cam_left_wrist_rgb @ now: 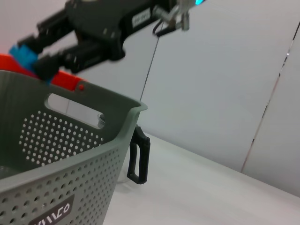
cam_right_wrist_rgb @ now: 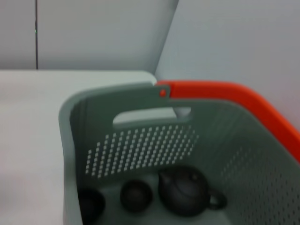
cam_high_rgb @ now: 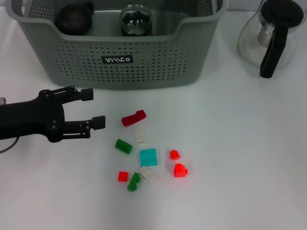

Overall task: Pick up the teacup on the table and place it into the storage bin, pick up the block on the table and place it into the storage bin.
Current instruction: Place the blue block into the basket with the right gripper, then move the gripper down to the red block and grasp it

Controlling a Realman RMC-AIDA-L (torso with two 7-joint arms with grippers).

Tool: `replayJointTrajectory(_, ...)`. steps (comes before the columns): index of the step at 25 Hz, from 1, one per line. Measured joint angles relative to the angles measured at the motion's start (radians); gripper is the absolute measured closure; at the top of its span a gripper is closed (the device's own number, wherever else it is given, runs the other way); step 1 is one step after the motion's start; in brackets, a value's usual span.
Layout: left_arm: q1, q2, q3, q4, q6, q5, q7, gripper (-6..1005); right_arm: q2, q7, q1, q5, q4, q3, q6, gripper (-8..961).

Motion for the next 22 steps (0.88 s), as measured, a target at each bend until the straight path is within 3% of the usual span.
replayJointTrajectory(7,-0.014,0.000,0.002,-0.005,0.001,0.001,0.000,126,-0.002,0.012,-0.024,-0.004,0.021,-0.018,0.024,456)
replayJointTrajectory(12,-0.016,0.005,0.003,-0.008,0.002,0.001,0.000,126,-0.004,0.014,-0.070,-0.003,-0.074,-0.013,-0.005,447)
replayJointTrajectory(14,-0.016,0.008,0.004,-0.008,0.002,0.001,0.001,126,-0.001,0.008,-0.110,0.011,-0.170,-0.013,-0.065,198)
replayJointTrajectory(20,-0.017,0.009,0.005,-0.008,0.004,0.001,0.008,126,-0.010,-0.031,-0.291,0.176,-0.514,-0.008,-0.353,54)
replayJointTrajectory(22,-0.017,0.010,0.006,-0.008,0.005,0.001,0.017,126,-0.011,-0.037,-0.356,0.216,-0.609,-0.007,-0.445,57)
